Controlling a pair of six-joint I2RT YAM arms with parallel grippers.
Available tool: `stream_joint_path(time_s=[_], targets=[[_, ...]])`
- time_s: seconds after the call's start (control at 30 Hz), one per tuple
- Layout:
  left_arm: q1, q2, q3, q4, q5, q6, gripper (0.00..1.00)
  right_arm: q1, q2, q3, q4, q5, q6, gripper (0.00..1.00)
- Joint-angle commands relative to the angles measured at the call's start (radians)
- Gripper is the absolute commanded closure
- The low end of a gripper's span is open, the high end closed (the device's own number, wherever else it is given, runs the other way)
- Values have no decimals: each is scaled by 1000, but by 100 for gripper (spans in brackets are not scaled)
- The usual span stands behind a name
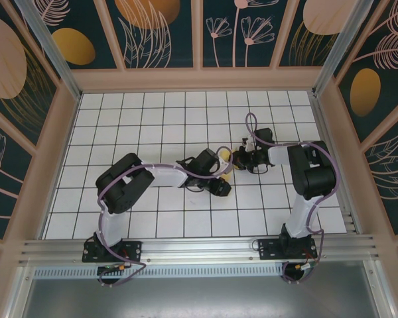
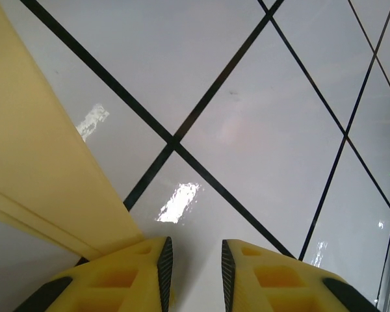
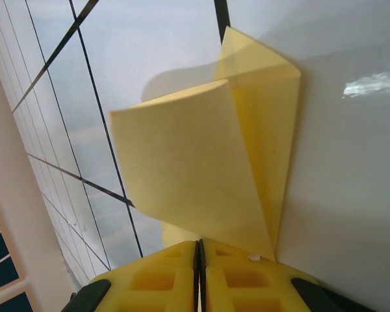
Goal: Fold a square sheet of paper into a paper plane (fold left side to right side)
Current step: Fold the wing for the fifth time at the center of the table.
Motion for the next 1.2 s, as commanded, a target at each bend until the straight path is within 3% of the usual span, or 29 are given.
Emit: stream_joint_path(time_s=[0.0, 0.43, 0.7, 1.17], targets=[[-38, -9, -53, -105, 44, -10, 70, 7, 57, -15, -79, 124, -24, 86], [-52, -124, -94, -54, 28, -43, 71, 7, 57, -19, -70, 116, -23, 86], [38, -250, -84, 46, 84, -107, 71, 9, 46, -24, -59, 104, -16, 86], [51, 11, 113, -7, 21, -63, 71, 10, 42, -25, -57, 95, -21, 86]])
